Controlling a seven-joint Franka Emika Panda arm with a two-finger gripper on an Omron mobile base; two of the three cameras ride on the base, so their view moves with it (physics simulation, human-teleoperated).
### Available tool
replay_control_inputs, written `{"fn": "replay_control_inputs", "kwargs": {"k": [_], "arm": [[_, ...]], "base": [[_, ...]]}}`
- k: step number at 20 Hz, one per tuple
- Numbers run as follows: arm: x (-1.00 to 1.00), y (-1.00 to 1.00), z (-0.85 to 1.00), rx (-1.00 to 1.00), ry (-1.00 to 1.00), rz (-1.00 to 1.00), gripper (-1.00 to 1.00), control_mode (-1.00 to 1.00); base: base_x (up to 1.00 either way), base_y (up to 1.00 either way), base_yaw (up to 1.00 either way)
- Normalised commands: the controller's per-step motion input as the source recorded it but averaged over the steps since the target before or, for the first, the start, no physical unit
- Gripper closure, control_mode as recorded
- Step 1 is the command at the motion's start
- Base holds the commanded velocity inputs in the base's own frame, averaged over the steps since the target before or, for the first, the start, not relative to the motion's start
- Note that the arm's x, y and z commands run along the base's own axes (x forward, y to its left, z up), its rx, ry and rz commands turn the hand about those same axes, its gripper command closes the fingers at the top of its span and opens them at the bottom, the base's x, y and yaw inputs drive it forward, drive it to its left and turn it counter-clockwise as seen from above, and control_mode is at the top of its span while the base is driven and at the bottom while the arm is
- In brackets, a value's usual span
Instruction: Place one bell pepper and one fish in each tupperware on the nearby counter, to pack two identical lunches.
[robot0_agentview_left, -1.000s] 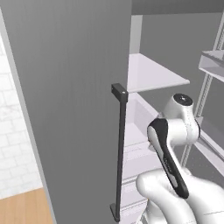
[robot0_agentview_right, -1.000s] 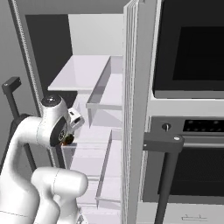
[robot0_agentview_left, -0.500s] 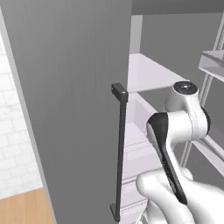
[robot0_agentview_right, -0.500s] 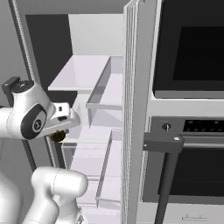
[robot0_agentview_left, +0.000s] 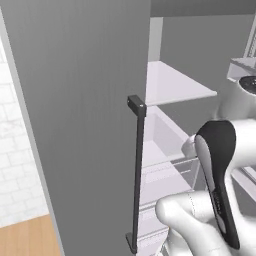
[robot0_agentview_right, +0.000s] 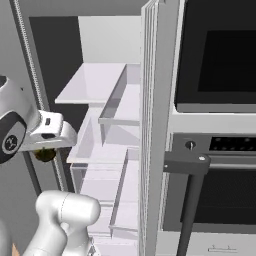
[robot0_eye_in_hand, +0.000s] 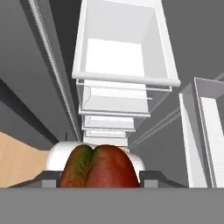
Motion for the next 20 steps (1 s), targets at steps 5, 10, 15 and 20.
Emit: {"fn": "replay_control_inputs", "kwargs": {"k": [5, 10, 15, 20], "arm": [[-0.79, 0.0, 0.11, 0.12, -0.13, -0.01, 1.0, 1.0], [0.0, 0.0, 0.0, 0.0, 0.0, 0.0, 1.0, 1.0], [0.0, 0.0, 0.0, 0.0, 0.0, 0.0, 1.0, 1.0], [0.0, 0.0, 0.0, 0.0, 0.0, 0.0, 1.0, 1.0]], "base": [[-0.2, -0.02, -0.01], [-1.0, -0.43, -0.06], [-0.92, -0.75, -0.11], [0.15, -1.0, -0.05]]}}
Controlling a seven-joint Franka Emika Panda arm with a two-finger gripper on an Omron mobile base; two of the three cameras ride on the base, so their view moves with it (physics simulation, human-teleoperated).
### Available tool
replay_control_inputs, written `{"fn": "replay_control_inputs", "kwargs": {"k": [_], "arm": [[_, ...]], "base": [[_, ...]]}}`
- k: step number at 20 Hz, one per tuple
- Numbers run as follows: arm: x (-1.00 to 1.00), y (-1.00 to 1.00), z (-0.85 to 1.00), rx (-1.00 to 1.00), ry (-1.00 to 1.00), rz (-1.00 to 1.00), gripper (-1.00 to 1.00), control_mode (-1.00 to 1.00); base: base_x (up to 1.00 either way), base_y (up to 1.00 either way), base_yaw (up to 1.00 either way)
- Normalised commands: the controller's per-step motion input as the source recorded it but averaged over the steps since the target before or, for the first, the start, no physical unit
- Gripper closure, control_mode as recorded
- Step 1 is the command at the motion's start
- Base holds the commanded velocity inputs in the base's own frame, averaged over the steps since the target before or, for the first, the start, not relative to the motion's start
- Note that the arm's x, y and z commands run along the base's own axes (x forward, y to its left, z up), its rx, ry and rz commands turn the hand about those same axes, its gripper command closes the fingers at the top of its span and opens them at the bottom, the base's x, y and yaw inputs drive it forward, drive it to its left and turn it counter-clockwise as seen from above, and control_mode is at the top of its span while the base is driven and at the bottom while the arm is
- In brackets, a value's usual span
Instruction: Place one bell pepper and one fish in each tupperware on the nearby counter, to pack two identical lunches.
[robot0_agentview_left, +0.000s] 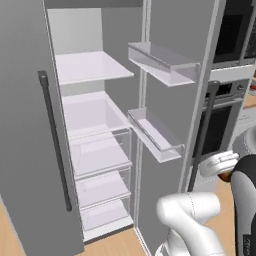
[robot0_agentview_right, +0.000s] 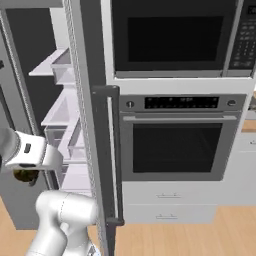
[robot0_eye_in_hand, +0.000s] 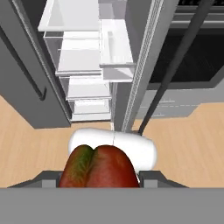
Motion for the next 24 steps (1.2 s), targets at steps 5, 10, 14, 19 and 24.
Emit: {"fn": "replay_control_inputs", "kwargs": {"k": [5, 10, 14, 19, 24], "arm": [[0.0, 0.0, 0.0, 0.0, 0.0, 0.0, 1.0, 1.0], [0.0, 0.0, 0.0, 0.0, 0.0, 0.0, 1.0, 1.0], [0.0, 0.0, 0.0, 0.0, 0.0, 0.0, 1.0, 1.0], [0.0, 0.0, 0.0, 0.0, 0.0, 0.0, 1.0, 1.0], [0.0, 0.0, 0.0, 0.0, 0.0, 0.0, 1.0, 1.0]], "base": [[0.45, -1.0, 0.0], [0.3, -1.0, 0.0], [0.88, -0.77, 0.0], [0.75, -1.0, -0.24], [0.29, -0.8, -0.7]]}}
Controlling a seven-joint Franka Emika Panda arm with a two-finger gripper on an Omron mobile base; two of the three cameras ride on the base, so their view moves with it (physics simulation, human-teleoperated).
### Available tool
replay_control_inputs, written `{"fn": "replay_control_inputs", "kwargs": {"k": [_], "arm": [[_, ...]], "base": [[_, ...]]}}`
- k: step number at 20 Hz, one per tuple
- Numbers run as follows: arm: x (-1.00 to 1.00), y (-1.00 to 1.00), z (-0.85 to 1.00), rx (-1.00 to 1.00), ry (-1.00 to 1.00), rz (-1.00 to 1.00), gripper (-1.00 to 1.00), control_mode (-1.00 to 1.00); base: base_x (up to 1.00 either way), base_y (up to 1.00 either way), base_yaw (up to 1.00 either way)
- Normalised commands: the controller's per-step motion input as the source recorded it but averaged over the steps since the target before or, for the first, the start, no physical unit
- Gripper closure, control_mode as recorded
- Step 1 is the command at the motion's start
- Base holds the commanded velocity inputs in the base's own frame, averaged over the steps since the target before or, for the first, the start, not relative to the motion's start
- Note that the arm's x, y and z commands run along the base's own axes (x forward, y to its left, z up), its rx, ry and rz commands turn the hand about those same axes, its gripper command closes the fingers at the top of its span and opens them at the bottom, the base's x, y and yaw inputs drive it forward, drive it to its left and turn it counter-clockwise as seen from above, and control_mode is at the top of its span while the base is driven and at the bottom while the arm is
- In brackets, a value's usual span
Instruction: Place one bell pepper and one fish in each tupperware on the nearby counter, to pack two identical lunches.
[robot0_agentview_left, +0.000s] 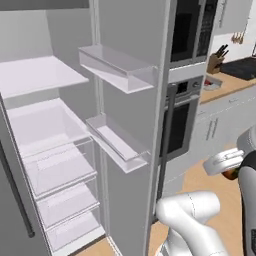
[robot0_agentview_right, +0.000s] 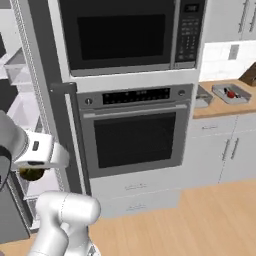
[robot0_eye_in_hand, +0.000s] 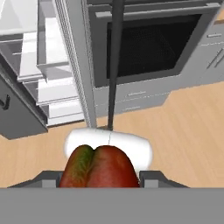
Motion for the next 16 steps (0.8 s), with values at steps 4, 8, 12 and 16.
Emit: {"fn": "replay_control_inputs", "kwargs": {"k": [4, 8, 12, 16], "arm": [[0.0, 0.0, 0.0, 0.0, 0.0, 0.0, 1.0, 1.0], [0.0, 0.0, 0.0, 0.0, 0.0, 0.0, 1.0, 1.0], [0.0, 0.0, 0.0, 0.0, 0.0, 0.0, 1.0, 1.0], [0.0, 0.0, 0.0, 0.0, 0.0, 0.0, 1.0, 1.0]], "base": [[0.04, -0.74, -0.78], [0.23, -0.6, -0.74], [0.18, -0.83, -0.67], [0.02, -1.0, -0.53]]}}
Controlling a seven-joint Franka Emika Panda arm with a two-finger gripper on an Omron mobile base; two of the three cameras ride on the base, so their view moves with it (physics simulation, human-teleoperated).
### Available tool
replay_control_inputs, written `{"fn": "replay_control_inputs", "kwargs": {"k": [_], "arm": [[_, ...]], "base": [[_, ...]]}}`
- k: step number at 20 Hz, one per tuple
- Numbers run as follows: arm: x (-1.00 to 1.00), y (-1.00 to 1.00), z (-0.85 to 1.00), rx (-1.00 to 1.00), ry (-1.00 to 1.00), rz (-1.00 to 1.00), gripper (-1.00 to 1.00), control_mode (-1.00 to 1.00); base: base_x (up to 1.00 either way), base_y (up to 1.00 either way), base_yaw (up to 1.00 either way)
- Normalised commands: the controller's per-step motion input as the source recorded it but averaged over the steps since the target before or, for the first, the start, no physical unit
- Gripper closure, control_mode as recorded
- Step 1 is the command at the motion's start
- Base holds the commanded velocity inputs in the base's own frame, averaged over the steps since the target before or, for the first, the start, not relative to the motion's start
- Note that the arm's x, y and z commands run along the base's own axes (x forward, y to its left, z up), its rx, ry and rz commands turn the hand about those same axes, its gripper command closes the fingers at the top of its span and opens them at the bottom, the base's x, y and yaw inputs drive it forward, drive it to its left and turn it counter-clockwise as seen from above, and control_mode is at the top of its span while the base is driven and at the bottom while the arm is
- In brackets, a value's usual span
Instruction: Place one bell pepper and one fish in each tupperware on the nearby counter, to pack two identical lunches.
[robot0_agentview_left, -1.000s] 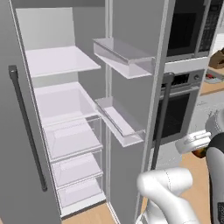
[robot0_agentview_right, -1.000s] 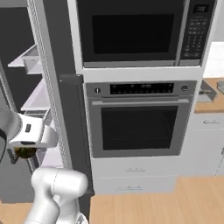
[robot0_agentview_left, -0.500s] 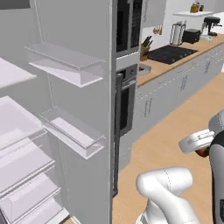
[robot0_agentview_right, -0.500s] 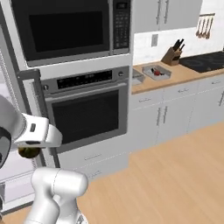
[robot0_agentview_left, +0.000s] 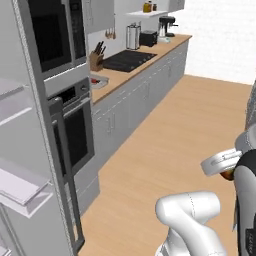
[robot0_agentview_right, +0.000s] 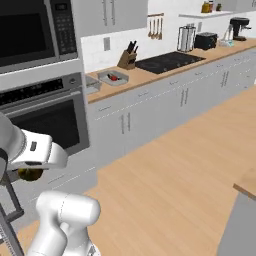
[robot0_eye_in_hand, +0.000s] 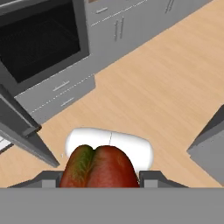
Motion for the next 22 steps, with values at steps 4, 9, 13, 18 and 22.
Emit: {"fn": "replay_control_inputs", "kwargs": {"k": [4, 9, 13, 18, 22], "arm": [[0.0, 0.0, 0.0, 0.0, 0.0, 0.0, 1.0, 1.0], [0.0, 0.0, 0.0, 0.0, 0.0, 0.0, 1.0, 1.0], [0.0, 0.0, 0.0, 0.0, 0.0, 0.0, 1.0, 1.0], [0.0, 0.0, 0.0, 0.0, 0.0, 0.0, 1.0, 1.0], [0.0, 0.0, 0.0, 0.0, 0.0, 0.0, 1.0, 1.0]], "base": [[0.69, -0.52, -0.2], [1.0, -0.62, 0.27], [0.89, 0.2, 0.45], [0.62, 0.66, 0.55], [0.63, 0.5, 0.57]]}}
